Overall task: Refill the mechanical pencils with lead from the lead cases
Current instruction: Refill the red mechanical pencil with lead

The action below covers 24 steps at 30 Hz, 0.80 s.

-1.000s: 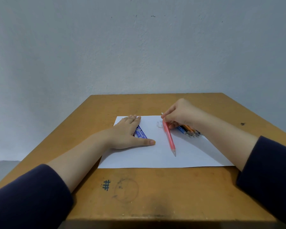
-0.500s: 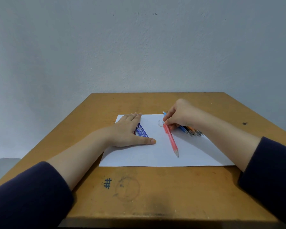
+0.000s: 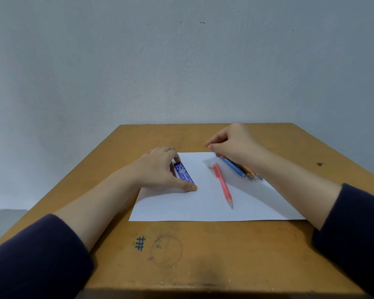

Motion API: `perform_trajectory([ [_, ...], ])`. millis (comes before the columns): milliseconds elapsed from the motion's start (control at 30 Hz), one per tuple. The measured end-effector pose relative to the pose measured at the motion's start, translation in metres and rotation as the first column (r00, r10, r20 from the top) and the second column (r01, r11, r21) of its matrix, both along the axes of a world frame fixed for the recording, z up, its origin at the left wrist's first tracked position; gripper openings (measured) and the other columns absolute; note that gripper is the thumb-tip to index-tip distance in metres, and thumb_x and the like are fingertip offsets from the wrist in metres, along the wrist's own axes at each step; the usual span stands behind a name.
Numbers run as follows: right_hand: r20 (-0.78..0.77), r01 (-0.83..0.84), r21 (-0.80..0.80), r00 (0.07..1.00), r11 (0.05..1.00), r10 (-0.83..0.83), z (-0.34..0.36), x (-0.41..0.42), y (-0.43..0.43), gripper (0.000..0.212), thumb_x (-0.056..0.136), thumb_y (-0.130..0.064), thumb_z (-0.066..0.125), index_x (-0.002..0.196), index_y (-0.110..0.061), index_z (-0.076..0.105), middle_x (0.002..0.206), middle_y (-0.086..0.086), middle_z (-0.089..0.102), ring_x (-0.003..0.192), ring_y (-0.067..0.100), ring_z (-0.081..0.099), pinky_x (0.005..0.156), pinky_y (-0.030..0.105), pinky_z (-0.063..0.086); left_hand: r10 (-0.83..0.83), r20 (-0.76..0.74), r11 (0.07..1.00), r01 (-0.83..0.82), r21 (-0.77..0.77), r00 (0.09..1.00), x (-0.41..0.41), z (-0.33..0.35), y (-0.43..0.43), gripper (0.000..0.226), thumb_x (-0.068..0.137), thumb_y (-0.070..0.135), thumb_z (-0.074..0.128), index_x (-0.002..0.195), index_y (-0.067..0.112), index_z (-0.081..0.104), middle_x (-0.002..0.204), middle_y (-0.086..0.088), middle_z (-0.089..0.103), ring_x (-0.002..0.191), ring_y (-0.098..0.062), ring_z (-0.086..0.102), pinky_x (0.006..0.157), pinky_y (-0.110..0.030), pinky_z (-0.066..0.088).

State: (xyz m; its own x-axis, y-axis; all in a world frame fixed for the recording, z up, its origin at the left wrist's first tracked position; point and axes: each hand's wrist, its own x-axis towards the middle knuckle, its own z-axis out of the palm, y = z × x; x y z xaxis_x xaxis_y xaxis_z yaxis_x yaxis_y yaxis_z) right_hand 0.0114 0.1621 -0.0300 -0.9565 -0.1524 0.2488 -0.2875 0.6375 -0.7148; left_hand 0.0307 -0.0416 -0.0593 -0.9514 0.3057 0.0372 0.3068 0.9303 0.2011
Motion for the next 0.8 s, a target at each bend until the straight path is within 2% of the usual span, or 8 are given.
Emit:
perform_trajectory([
  [100,-0.014,-0.054,-0.012,0.998,0.998,0.054,-0.001,0.006,-0.005,0.015,0.084,-0.010,0.064,0.078,-0.022,0.072,0.066,-0.011,0.065,0.060,0.006,0.062,0.059,0.021,0.049,-0.022,-0.060,0.996,0.027,0.080,0.998,-0.001,-0.002,0.000,0.100,0.038,0.088,0.049,0.116,0.026,0.049,0.135,0.006,0.045,0.125,-0.013,0.037,0.099,-0.031,0.033],
  [200,0.007,-0.090,-0.081,0.996,0.993,0.091,-0.003,0.011,-0.010,0.008,0.084,-0.013,0.067,0.087,-0.018,0.072,0.071,-0.005,0.067,0.062,0.012,0.063,0.062,0.025,0.051,-0.048,-0.247,0.978,0.096,0.185,0.968,0.000,-0.003,0.001,0.100,0.041,0.084,0.056,0.123,0.026,0.047,0.137,0.009,0.045,0.126,-0.010,0.038,0.103,-0.033,0.034],
  [267,0.046,-0.110,-0.153,0.992,0.982,0.118,-0.004,0.015,-0.014,0.007,0.084,-0.015,0.068,0.091,-0.014,0.071,0.074,0.000,0.068,0.062,0.015,0.062,0.061,0.028,0.051,-0.053,-0.368,0.963,0.145,0.226,0.928,0.000,-0.002,0.002,0.101,0.045,0.081,0.059,0.127,0.023,0.046,0.133,0.011,0.047,0.124,-0.009,0.041,0.102,-0.032,0.035],
  [333,0.086,-0.116,-0.228,0.987,0.967,0.138,-0.004,0.017,-0.017,0.005,0.085,-0.018,0.068,0.084,-0.014,0.071,0.074,0.004,0.068,0.059,0.014,0.061,0.060,0.030,0.050,-0.068,-0.465,0.949,0.202,0.243,0.883,0.001,-0.001,0.004,0.099,0.049,0.077,0.062,0.128,0.021,0.047,0.127,0.010,0.051,0.119,-0.010,0.045,0.100,-0.033,0.037],
  [467,0.198,-0.120,-0.445,0.953,0.887,0.228,0.001,0.020,-0.018,0.020,0.091,-0.019,0.060,0.083,-0.005,0.071,0.072,0.009,0.066,0.058,0.016,0.058,0.057,0.027,0.046,-0.099,-0.613,0.902,0.331,0.277,0.784,0.004,0.002,0.007,0.092,0.055,0.067,0.071,0.127,0.014,0.048,0.120,0.010,0.051,0.112,-0.012,0.050,0.096,-0.036,0.041],
  [533,0.254,-0.124,-0.549,0.918,0.827,0.306,0.004,0.020,-0.017,0.021,0.094,-0.014,0.054,0.091,-0.001,0.070,0.076,0.011,0.067,0.065,0.020,0.060,0.059,0.028,0.047,-0.119,-0.662,0.880,0.387,0.275,0.740,0.004,0.003,0.007,0.091,0.057,0.063,0.073,0.128,0.012,0.048,0.123,0.007,0.050,0.115,-0.013,0.049,0.098,-0.037,0.041],
  [667,0.274,-0.240,-0.622,0.825,0.746,0.494,0.004,0.018,-0.012,0.028,0.096,-0.021,0.050,0.107,-0.004,0.069,0.104,0.014,0.070,0.092,0.020,0.064,0.079,0.035,0.048,-0.146,-0.698,0.855,0.444,0.268,0.702,0.004,0.005,0.007,0.092,0.061,0.060,0.076,0.131,0.009,0.047,0.131,-0.001,0.047,0.122,-0.015,0.042,0.103,-0.034,0.037],
  [800,0.235,-0.293,-0.663,0.792,0.689,0.563,0.003,0.018,-0.011,0.024,0.093,-0.022,0.053,0.106,-0.010,0.070,0.098,0.008,0.071,0.095,0.017,0.062,0.082,0.033,0.046,-0.149,-0.700,0.842,0.460,0.281,0.699,0.004,0.005,0.006,0.091,0.062,0.059,0.077,0.134,0.013,0.045,0.132,-0.002,0.045,0.122,-0.016,0.041,0.103,-0.035,0.038],
])
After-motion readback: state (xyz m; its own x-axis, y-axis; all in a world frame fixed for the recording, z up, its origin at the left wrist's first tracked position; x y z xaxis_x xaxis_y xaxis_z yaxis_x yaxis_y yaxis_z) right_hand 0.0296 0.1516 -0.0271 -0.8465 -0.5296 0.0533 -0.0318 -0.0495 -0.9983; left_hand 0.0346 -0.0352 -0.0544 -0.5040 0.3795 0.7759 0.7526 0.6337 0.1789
